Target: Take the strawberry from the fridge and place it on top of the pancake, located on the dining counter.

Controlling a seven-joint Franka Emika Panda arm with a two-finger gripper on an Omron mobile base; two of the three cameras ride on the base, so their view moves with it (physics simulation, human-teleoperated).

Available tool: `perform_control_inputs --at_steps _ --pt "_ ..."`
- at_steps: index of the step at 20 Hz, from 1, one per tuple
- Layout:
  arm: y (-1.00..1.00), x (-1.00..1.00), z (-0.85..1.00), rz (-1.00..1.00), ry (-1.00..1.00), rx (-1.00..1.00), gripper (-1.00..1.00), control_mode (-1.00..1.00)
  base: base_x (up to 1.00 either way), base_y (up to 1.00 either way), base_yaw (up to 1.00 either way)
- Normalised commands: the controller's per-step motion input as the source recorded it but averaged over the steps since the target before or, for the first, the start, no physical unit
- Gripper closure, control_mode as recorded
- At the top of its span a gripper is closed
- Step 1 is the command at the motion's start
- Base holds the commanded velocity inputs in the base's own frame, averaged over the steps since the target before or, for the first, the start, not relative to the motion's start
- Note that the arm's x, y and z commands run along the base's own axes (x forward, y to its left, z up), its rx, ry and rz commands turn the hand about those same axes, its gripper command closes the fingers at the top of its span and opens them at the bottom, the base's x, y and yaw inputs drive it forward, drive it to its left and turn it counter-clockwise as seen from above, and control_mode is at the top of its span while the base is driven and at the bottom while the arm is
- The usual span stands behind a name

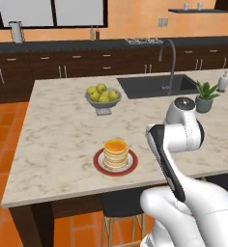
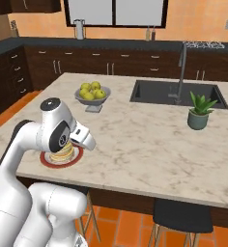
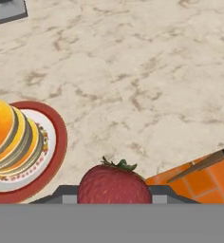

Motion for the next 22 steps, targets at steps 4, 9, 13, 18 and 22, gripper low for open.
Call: perform_control_inputs --at_steps 4,9,13,18,22 --pt "0.0 0.0 0.0 0.0 0.0 0.0 1.0 1.0 -0.24 0.03 0.0" --pt "0.0 0.0 0.0 0.0 0.0 0.0 1.0 1.0 0.39 0.57 0.0" --pt "0.07 0.05 0.21 0.01 -0.03 0.02 1.0 -1.0 0.35 0.31 0.0" --pt "0.55 0.02 0.92 0.04 -0.09 0.03 1.0 -1.0 0.0 0.0 0.0" --pt "0.62 0.0 0.13 0.0 0.06 0.0 1.0 -1.0 0.0 0.0 0.0"
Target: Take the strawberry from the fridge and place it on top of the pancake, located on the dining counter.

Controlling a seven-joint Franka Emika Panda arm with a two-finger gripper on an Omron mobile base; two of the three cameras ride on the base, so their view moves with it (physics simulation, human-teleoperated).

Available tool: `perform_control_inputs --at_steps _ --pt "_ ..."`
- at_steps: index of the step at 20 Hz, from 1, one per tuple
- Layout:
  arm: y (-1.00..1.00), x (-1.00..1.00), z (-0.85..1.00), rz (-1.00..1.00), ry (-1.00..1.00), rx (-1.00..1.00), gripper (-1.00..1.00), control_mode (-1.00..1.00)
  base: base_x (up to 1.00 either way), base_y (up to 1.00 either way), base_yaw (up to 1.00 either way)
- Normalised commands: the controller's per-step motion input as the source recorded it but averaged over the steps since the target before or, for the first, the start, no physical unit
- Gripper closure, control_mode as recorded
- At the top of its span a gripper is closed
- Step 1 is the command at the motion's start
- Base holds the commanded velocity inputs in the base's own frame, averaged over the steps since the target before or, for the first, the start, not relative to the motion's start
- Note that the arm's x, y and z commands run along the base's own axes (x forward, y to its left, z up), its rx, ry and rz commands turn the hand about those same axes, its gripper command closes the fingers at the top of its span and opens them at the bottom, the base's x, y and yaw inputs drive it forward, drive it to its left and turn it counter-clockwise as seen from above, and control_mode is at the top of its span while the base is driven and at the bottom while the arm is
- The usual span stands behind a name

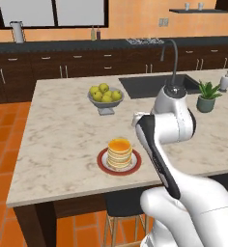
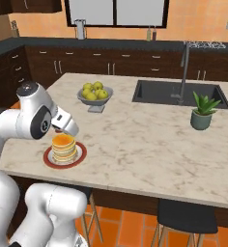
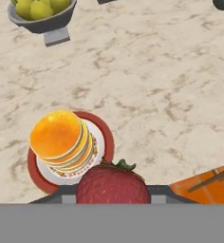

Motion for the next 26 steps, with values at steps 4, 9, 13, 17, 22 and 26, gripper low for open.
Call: perform_control_inputs --at_steps 4,9,13,17,22,26 --pt "0.35 -0.31 0.0 0.02 0.11 0.0 1.0 -1.0 0.0 0.0 0.0" --pt "0.28 -0.06 -0.07 0.03 0.12 0.0 1.0 -1.0 0.0 0.0 0.0" --pt "0.42 0.16 -0.25 0.04 0.06 0.0 1.0 -1.0 0.0 0.0 0.0" --pt "0.06 0.55 -0.29 0.0 0.0 0.0 1.0 -1.0 0.0 0.0 0.0" --pt "0.0 0.57 -0.42 0.0 0.0 0.01 1.0 -1.0 0.0 0.0 0.0" --pt "0.15 0.37 -0.57 0.0 0.01 0.0 1.0 -1.0 0.0 0.0 0.0"
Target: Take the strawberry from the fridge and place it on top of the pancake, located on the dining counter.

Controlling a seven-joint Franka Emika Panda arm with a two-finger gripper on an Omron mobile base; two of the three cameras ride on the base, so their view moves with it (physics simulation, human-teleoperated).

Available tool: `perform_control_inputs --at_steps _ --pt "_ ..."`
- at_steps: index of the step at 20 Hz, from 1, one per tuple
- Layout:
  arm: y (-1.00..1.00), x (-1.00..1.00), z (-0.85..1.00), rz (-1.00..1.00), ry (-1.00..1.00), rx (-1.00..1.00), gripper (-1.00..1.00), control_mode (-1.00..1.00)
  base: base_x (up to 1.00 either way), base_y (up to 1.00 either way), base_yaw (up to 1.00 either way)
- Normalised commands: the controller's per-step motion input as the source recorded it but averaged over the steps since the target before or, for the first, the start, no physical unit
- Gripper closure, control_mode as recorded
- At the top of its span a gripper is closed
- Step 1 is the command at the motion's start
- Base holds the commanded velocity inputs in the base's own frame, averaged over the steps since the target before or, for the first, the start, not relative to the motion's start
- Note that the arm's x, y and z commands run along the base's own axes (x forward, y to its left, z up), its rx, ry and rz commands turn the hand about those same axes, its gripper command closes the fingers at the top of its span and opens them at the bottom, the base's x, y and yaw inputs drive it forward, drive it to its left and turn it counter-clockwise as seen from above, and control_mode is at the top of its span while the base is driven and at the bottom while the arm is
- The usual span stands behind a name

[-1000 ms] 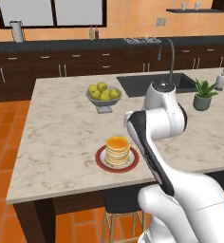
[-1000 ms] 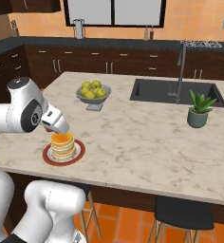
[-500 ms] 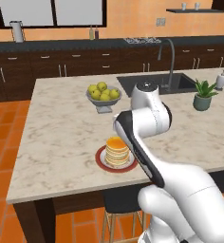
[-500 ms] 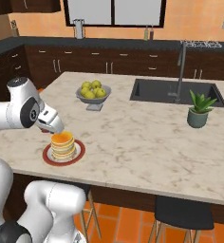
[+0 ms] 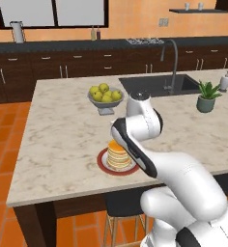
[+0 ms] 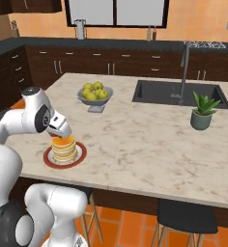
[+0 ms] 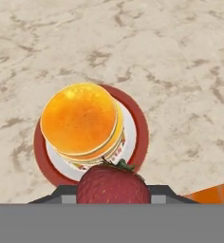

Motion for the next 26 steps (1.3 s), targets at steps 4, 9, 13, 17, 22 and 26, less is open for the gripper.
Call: perform_control_inputs --at_steps 4,9,13,17,22,26 --pt "0.13 0.39 -0.46 0.0 0.0 0.0 1.0 -1.0 0.0 0.0 0.0" --pt "0.03 0.25 -0.24 0.0 0.0 0.0 1.0 -1.0 0.0 0.0 0.0" --pt "0.09 0.11 -0.13 0.0 0.0 0.0 1.0 -1.0 0.0 0.0 0.0" --pt "0.11 0.09 -0.1 0.0 0.0 0.0 1.0 -1.0 0.0 0.0 0.0" --pt "0.01 0.17 -0.12 0.0 0.0 0.0 1.0 -1.0 0.0 0.0 0.0" --pt "0.0 0.25 -0.14 0.0 0.0 0.0 1.0 -1.0 0.0 0.0 0.0"
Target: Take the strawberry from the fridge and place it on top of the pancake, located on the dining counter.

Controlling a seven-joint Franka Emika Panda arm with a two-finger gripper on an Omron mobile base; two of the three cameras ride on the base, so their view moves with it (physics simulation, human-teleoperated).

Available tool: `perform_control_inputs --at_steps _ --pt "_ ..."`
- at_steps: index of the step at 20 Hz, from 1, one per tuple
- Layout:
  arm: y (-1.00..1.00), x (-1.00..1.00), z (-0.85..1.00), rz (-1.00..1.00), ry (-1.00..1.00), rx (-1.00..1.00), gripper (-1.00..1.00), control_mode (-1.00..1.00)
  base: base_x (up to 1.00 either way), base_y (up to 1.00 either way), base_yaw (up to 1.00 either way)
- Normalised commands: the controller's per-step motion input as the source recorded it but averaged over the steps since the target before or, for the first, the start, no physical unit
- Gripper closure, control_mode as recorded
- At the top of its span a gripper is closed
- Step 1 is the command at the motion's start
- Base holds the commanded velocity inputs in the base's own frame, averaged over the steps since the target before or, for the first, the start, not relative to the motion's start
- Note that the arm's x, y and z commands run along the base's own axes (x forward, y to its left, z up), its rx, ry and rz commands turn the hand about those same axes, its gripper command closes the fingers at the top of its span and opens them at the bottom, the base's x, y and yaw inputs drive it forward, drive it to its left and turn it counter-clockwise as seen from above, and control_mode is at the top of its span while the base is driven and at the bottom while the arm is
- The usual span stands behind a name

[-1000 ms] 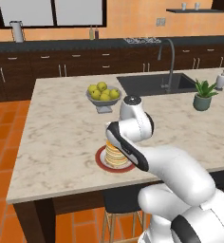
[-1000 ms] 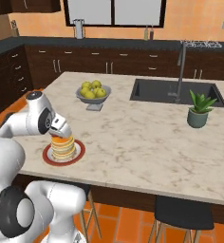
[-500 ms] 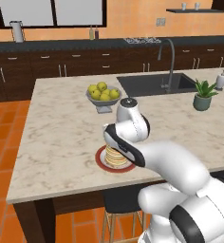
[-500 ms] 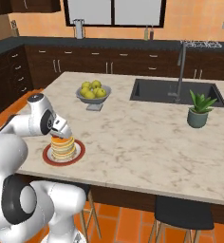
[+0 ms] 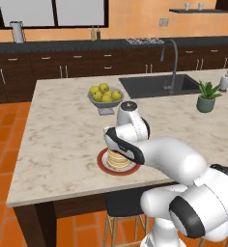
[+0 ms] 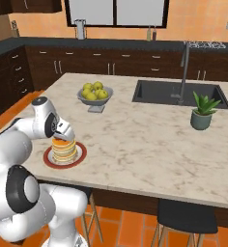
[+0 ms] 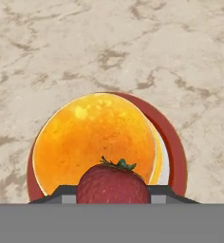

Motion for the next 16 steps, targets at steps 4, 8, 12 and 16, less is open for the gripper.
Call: perform_control_inputs --at_steps 4,8,12,16 --pt "0.03 0.17 -0.09 0.0 0.0 0.0 1.0 -1.0 0.0 0.0 0.0" --pt "0.02 0.06 -0.14 0.0 0.0 0.0 1.0 -1.0 0.0 0.0 0.0" --pt "0.07 0.05 -0.23 0.0 0.0 0.0 1.0 -1.0 0.0 0.0 0.0" --pt "0.05 0.17 -0.13 0.0 0.0 0.0 1.0 -1.0 0.0 0.0 0.0"
